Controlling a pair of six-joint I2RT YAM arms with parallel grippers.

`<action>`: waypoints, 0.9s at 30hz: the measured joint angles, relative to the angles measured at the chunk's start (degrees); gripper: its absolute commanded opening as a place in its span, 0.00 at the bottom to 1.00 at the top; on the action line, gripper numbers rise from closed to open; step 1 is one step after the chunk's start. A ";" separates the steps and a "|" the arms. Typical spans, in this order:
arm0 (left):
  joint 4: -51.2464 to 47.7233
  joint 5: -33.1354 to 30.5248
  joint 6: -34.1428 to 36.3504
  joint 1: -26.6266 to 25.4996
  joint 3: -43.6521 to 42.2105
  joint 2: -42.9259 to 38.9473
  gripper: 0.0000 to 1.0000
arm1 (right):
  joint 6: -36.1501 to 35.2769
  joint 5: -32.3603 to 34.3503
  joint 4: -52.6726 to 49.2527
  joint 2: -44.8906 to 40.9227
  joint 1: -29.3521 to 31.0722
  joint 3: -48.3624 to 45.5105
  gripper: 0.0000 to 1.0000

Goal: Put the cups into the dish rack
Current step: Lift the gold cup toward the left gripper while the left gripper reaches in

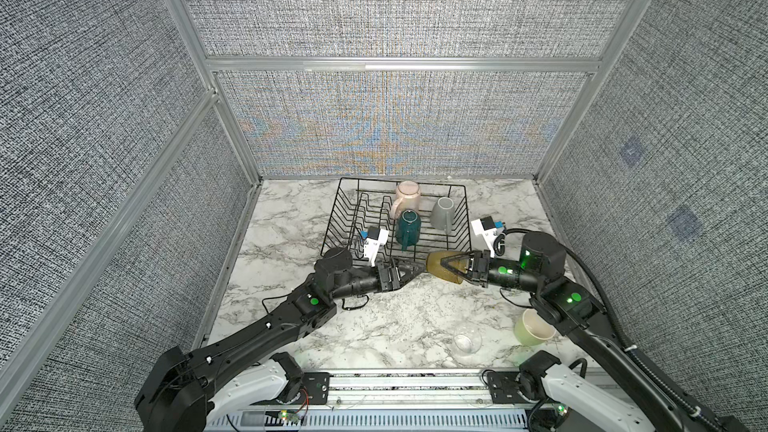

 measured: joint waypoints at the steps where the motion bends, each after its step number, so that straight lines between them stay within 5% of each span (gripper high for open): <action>1: 1.84 1.03 -0.35 -0.44 0.02 0.33 0.98 | 2.03 -1.18 2.49 0.85 0.00 -0.72 0.00; 8: 4.55 4.48 -1.44 -2.71 2.12 1.57 0.98 | 19.74 -5.79 23.56 4.83 0.39 -5.03 0.00; 27: 8.09 4.98 -0.70 -2.56 2.08 1.42 0.95 | 23.82 -11.54 29.55 6.51 3.43 -3.32 0.00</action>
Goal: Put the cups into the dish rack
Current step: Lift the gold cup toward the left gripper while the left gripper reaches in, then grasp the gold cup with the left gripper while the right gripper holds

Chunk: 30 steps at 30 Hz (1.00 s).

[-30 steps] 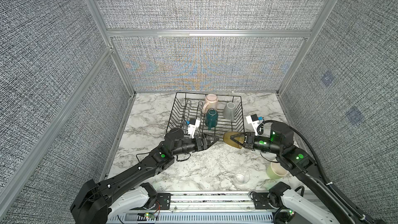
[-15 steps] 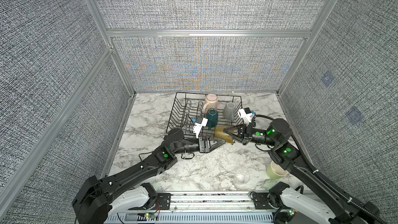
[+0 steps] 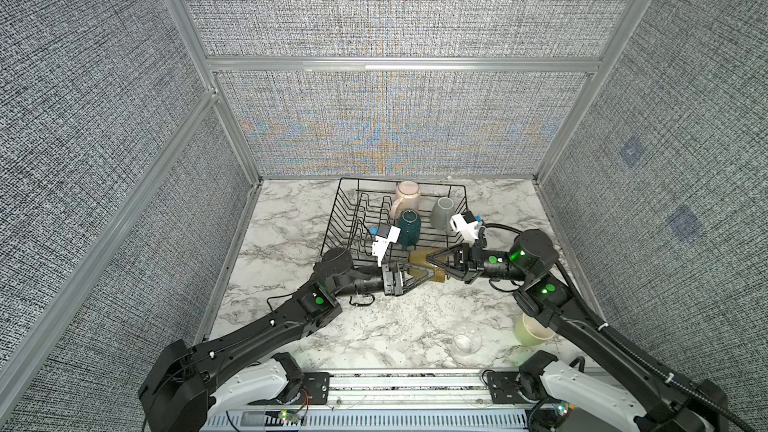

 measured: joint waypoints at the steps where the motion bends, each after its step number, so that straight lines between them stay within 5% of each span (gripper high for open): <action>1: 0.17 0.26 -0.31 -0.07 0.04 -0.22 0.94 | 0.00 -0.68 0.68 0.11 0.39 0.07 0.00; 14: 4.57 2.29 -0.63 0.00 0.33 -0.13 0.80 | -4.57 -3.98 -3.45 -1.09 2.58 2.99 0.00; 23: 6.05 -0.81 -5.05 -0.07 -0.94 -0.17 0.92 | -9.22 -4.11 -4.98 -0.33 2.64 2.91 0.00; 30: 7.63 -4.50 -9.05 -0.07 -1.88 -1.05 0.90 | -17.05 -2.36 -5.40 -2.49 2.91 1.68 0.00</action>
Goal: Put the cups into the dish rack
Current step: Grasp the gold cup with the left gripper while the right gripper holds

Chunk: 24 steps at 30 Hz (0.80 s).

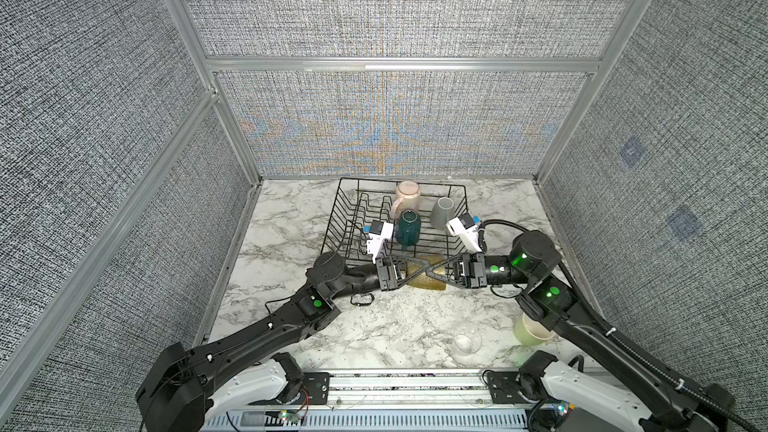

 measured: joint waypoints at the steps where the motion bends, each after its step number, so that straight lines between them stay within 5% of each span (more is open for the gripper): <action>1: 0.44 -0.24 -1.05 0.00 -0.35 0.00 0.89 | -1.31 0.15 0.02 -0.24 0.04 -0.26 0.00; 10: 3.50 -1.60 -4.50 0.00 -0.74 2.89 0.78 | -22.97 1.97 -2.19 -2.62 2.71 -1.57 0.00; 24: -0.79 -2.58 -4.76 0.13 0.09 3.78 0.81 | -48.30 8.96 -11.08 1.22 5.11 0.42 0.00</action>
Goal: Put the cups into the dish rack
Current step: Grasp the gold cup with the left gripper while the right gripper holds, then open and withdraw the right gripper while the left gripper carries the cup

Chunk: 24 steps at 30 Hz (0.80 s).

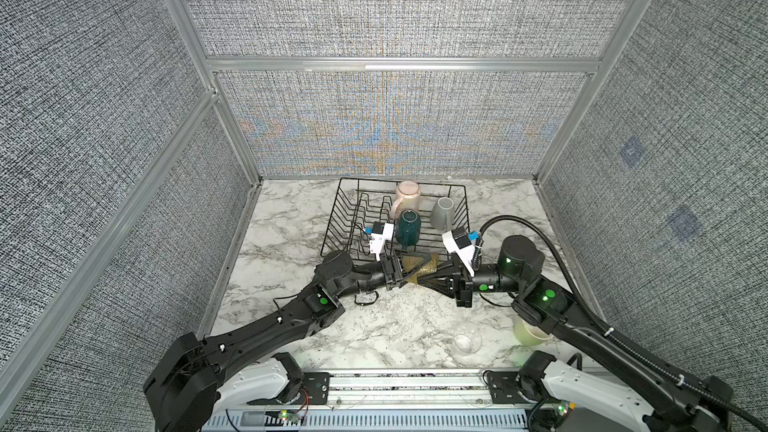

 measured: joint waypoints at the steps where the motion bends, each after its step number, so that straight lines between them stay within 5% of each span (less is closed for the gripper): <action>1: -0.50 0.07 0.39 0.00 0.07 0.07 0.80 | -0.87 0.09 -0.07 0.48 0.17 0.07 0.00; 8: -1.14 0.09 1.36 0.68 -0.04 0.61 0.72 | -4.02 1.36 0.48 1.51 0.46 -0.96 0.02; 14: -2.01 0.31 1.22 1.62 -0.87 0.42 0.69 | -4.85 3.06 1.36 1.51 0.55 -2.69 0.20; 18: -4.37 -0.66 1.49 2.01 -0.83 -0.66 0.69 | -5.01 5.49 -0.61 1.62 0.52 -3.23 0.41; 24: -17.11 -5.14 7.15 2.32 3.10 -3.72 0.69 | -4.22 10.16 -4.33 -1.49 0.46 -3.98 0.54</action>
